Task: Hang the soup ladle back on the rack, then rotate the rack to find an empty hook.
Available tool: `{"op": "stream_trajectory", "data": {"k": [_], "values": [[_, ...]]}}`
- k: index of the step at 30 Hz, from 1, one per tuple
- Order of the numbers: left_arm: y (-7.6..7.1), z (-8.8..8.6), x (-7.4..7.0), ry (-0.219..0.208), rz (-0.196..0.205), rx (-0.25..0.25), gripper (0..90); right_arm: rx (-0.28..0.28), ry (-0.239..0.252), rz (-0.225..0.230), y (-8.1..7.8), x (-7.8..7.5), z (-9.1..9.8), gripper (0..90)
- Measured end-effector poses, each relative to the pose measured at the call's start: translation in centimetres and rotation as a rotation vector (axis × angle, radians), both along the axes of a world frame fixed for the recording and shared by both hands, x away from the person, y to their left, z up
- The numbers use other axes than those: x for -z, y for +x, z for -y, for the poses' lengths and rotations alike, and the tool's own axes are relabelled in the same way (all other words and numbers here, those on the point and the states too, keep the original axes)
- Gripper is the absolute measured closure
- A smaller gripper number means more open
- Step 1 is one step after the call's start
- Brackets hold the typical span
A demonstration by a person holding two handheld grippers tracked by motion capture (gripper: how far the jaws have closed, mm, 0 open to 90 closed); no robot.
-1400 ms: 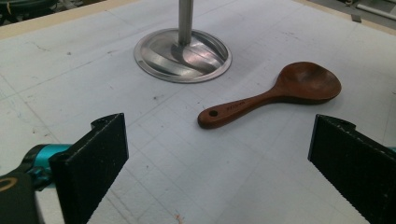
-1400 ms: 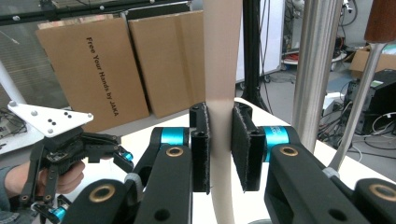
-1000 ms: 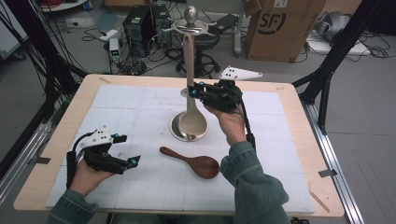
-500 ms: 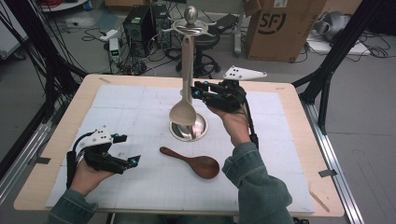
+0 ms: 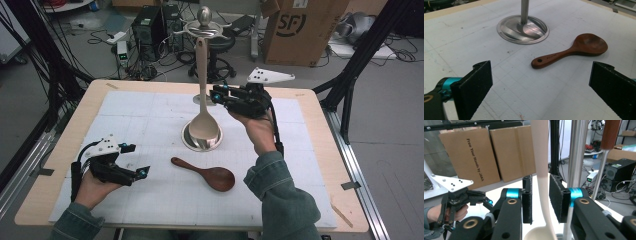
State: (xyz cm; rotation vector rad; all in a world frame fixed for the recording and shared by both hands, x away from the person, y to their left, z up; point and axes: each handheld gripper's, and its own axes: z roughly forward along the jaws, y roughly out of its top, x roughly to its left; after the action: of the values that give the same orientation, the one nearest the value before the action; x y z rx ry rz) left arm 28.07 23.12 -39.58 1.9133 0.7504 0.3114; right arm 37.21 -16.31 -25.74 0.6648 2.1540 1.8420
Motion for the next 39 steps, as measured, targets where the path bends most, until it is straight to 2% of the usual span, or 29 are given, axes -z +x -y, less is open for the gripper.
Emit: {"op": "stream_trajectory", "data": {"k": [4,7,15,20,24,30,39], "values": [[0.0,0.0,0.0,-0.001,0.0,-0.001,5.6,-0.014,0.005,0.015,-0.1,-1.2,0.4,86.4],[0.1,-0.1,0.0,-0.002,-0.003,-0.002,5.6,-0.005,0.006,0.026,0.0,-2.3,0.7,89.3],[0.1,0.0,0.1,0.001,-0.002,-0.001,5.6,-0.007,0.017,0.066,0.4,-5.9,0.7,89.7],[0.1,-0.1,0.1,-0.002,-0.002,-0.003,5.6,-0.022,0.007,0.093,0.5,-8.0,0.1,89.7],[0.1,-0.1,0.2,0.0,-0.002,0.001,5.6,-0.025,0.007,0.115,0.5,-9.3,-0.2,89.7],[0.0,-0.2,0.1,-0.008,-0.003,-0.003,5.6,-0.028,-0.008,0.133,0.7,-10.3,-0.9,89.7],[0.0,-0.2,0.1,-0.005,-0.004,-0.007,5.5,-0.027,-0.018,0.139,1.0,-10.6,-1.8,89.7]]}}
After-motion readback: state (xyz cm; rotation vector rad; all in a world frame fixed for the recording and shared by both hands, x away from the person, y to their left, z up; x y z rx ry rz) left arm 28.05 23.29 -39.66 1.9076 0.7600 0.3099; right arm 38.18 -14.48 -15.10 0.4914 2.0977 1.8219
